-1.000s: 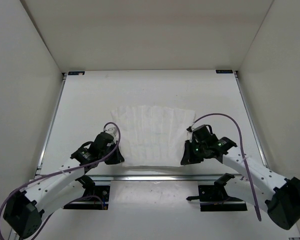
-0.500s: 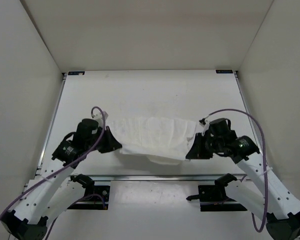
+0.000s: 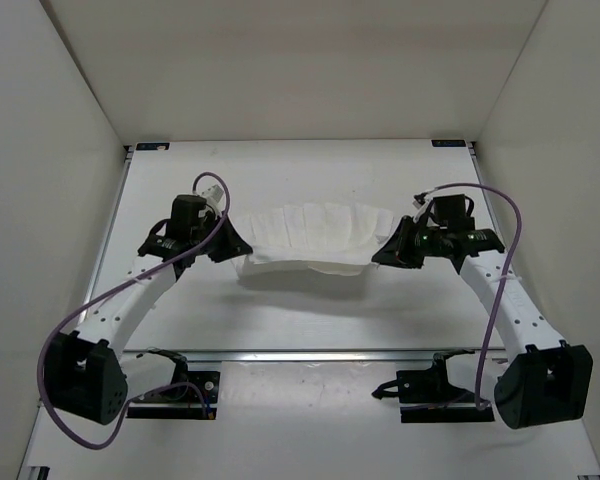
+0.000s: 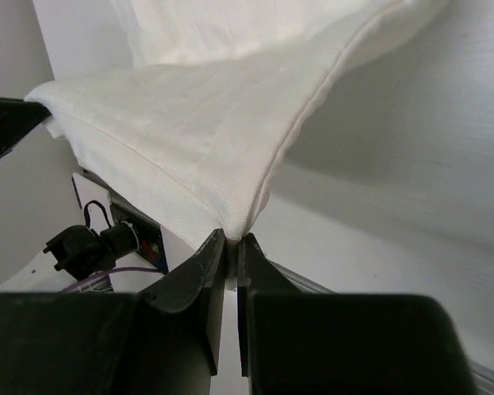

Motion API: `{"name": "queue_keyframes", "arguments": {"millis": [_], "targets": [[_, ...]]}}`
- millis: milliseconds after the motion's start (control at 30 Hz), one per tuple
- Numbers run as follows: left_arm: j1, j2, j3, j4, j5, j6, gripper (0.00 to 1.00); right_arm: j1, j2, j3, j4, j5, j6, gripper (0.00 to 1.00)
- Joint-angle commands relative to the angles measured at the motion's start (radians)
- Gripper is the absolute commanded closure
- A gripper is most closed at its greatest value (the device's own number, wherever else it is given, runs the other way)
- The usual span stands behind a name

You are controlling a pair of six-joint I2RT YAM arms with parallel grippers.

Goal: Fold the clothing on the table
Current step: Fold the skirt

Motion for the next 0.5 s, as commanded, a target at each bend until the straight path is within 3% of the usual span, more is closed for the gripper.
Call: {"name": "queue_keyframes", "arguments": {"millis": [0,267,467], "targets": [[-0.017,-0.093,-0.024,0.009,-0.057,0.034,1.0,0.011,-0.108,-0.049,0.002,0.044,0.038,1.0],[-0.088,-0.347,-0.194,-0.111,-0.093,-0.012,1.0,0.061,-0.433,-0.311,-0.06,0.032,0.242,1.0],[-0.119,-0.449,-0.173,-0.184,-0.09,-0.035,1.0,0.202,-0.591,-0.331,-0.089,0.122,0.411,1.0]]}}
